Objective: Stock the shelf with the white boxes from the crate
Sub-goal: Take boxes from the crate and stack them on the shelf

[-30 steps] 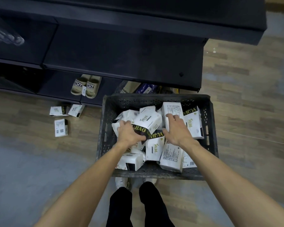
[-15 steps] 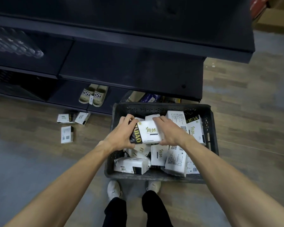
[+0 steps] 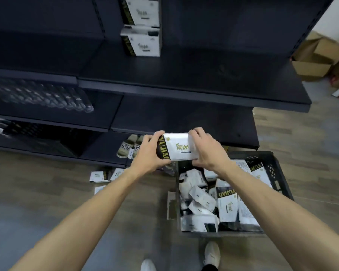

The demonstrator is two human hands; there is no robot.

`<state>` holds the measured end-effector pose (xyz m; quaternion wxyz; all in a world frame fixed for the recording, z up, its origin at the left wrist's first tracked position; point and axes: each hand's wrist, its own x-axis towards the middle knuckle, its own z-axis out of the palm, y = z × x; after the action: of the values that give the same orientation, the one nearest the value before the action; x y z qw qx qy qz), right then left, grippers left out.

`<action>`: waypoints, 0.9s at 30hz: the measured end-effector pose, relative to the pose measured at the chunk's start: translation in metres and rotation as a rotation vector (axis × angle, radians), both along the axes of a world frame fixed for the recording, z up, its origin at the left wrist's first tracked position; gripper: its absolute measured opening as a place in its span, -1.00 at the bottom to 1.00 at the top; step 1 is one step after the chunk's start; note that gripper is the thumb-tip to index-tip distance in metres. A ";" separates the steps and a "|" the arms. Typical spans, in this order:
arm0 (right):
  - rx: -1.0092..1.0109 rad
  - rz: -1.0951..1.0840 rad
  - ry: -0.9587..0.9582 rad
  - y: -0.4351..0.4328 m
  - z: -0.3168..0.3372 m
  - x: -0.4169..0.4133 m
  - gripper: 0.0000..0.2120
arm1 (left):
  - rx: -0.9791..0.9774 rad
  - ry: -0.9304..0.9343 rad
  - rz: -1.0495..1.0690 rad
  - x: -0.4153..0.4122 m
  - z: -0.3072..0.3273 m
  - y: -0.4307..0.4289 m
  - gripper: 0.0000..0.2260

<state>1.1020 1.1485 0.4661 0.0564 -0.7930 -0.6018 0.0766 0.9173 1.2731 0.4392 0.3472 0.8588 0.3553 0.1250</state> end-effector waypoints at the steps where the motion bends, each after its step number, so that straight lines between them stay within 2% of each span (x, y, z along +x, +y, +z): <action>1: 0.020 -0.015 -0.024 0.011 0.013 -0.010 -0.25 | 0.016 -0.018 0.007 -0.006 0.012 0.010 -0.21; 6: 0.208 -0.141 0.011 0.061 0.062 -0.049 -0.33 | 0.128 -0.113 0.049 -0.026 0.073 0.059 -0.27; 11: 0.379 -0.296 0.325 0.103 0.091 -0.059 -0.30 | 0.231 -0.208 0.066 -0.030 0.112 0.101 -0.29; 14: 0.504 -0.330 0.425 0.129 0.098 -0.059 -0.36 | 0.260 -0.232 0.064 -0.025 0.123 0.123 -0.31; 27: 0.612 -0.411 0.412 0.245 0.086 0.006 -0.44 | 0.335 -0.246 0.096 0.042 0.121 0.232 -0.40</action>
<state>1.1076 1.3935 0.5519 0.4225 -0.8114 -0.4021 0.0385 0.9589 1.5047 0.5598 0.2339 0.8650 0.3248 0.3026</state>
